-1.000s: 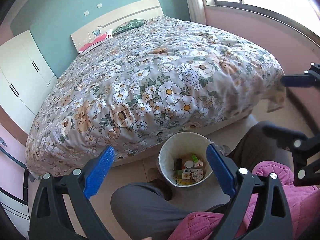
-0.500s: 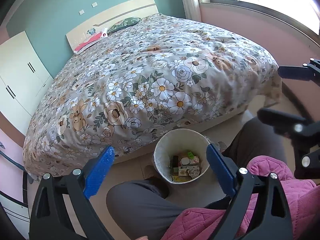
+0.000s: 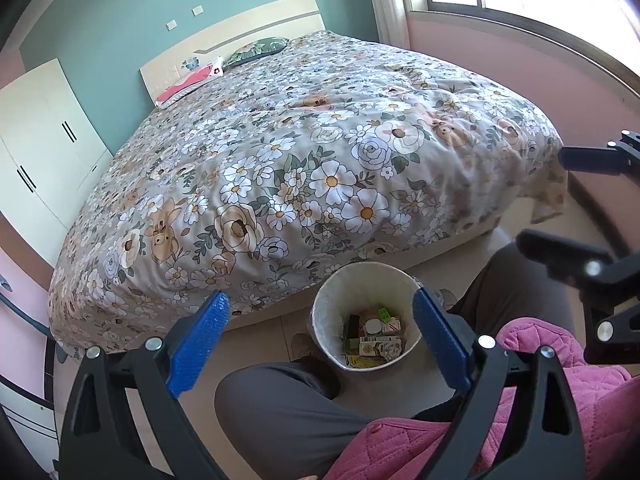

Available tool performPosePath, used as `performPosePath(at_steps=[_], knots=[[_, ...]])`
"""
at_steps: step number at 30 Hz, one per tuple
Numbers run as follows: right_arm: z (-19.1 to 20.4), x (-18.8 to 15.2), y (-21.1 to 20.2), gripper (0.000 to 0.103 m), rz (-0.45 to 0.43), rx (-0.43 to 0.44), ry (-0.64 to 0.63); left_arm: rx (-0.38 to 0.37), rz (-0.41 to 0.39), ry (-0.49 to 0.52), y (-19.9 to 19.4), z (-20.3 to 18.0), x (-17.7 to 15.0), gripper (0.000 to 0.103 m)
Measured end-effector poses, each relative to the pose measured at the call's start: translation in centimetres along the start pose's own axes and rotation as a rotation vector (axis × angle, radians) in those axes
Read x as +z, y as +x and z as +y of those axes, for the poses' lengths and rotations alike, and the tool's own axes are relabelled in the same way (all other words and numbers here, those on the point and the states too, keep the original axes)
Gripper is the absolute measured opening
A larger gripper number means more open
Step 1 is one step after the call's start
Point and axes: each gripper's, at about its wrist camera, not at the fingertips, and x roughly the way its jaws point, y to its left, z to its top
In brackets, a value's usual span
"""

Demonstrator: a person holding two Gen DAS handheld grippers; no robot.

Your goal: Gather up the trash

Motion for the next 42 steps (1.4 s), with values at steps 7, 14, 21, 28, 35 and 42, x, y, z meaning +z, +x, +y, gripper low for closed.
performPosePath(at_steps=[7, 14, 21, 28, 35, 42], knots=[[-0.07, -0.04, 0.04, 0.085, 0.001, -0.002, 0.003, -0.002, -0.009, 0.008, -0.17, -0.25, 0.02, 0.095], [-0.01, -0.06, 0.04, 0.085, 0.002, -0.003, 0.004, -0.018, 0.000, 0.006, 0.07, -0.15, -0.03, 0.094], [-0.01, -0.05, 0.06, 0.085, 0.004, -0.003, 0.004, -0.018, 0.010, 0.014, 0.26, -0.38, -0.09, 0.095], [0.01, -0.19, 0.12, 0.085, 0.006, -0.001, 0.004, -0.018, 0.007, 0.015, 0.18, -0.50, -0.09, 0.095], [0.06, -0.25, 0.28, 0.085, 0.009, 0.006, 0.004, -0.017, 0.001, 0.011, 0.08, -0.46, 0.00, 0.095], [0.01, -0.31, 0.36, 0.085, 0.009, 0.009, 0.006, -0.018, -0.004, 0.018, -0.02, -0.67, -0.03, 0.094]])
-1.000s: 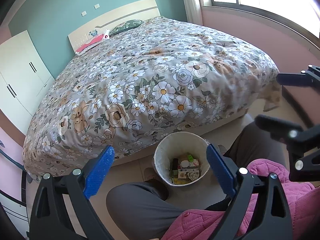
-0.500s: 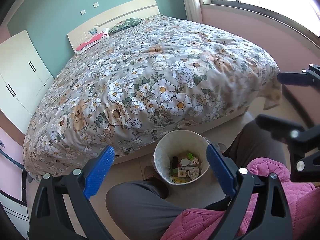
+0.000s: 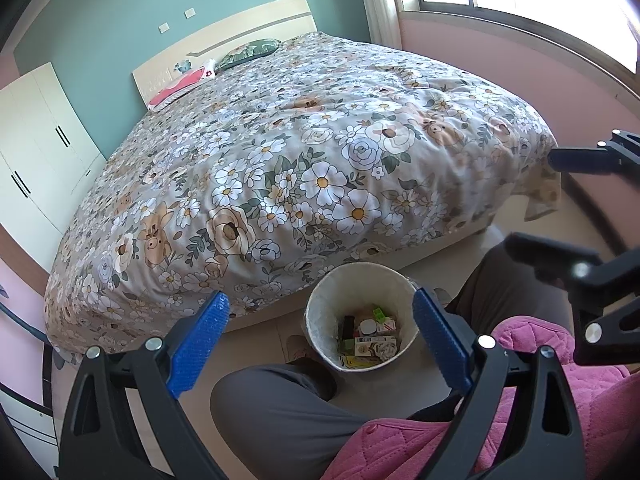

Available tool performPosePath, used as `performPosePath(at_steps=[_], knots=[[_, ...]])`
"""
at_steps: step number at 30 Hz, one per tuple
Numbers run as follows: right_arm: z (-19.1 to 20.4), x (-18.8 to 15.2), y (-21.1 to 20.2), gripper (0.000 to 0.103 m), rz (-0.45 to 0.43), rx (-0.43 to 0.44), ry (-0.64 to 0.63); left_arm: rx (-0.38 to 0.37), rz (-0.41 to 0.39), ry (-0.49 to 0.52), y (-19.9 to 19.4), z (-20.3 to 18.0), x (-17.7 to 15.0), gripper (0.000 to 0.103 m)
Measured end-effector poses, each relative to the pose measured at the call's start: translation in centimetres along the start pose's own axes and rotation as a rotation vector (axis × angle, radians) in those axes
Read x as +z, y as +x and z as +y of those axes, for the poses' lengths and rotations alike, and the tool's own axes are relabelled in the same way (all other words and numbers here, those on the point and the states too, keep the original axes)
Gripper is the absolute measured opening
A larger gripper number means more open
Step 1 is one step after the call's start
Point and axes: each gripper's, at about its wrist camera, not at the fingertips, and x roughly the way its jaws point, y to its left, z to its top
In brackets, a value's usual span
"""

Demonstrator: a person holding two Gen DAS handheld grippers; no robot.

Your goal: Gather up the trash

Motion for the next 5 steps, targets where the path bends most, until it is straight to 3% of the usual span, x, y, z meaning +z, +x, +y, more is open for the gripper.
performPosePath(at_steps=[5], knots=[[0.02, -0.02, 0.00, 0.085, -0.001, -0.001, 0.001, -0.007, 0.005, -0.016, 0.07, 0.17, 0.01, 0.094]])
